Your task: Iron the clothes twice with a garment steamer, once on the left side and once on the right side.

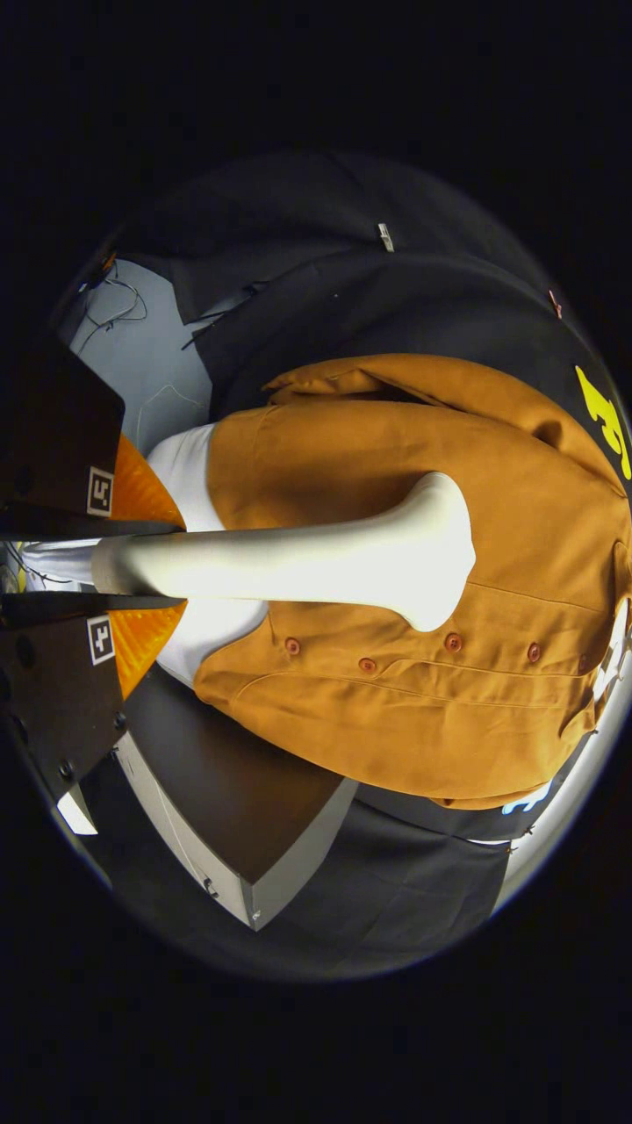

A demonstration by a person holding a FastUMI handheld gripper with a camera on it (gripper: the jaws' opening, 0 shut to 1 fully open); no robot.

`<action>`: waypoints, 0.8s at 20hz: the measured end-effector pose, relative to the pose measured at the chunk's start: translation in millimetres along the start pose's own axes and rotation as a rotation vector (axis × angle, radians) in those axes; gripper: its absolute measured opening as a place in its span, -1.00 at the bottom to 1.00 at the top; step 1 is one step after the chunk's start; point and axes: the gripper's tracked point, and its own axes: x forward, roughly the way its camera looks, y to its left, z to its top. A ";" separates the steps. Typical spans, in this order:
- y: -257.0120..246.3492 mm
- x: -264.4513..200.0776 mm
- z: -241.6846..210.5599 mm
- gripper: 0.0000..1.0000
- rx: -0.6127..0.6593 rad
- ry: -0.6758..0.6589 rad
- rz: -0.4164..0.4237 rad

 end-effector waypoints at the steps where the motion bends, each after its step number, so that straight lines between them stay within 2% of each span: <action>1: -0.8 -3.9 -1.7 -0.48 0.004 0.001 0.008; 7: -6.6 -43.8 4.3 -0.48 0.012 -0.040 0.060; 16: -47.0 -118.2 56.4 -0.49 0.072 -0.187 0.076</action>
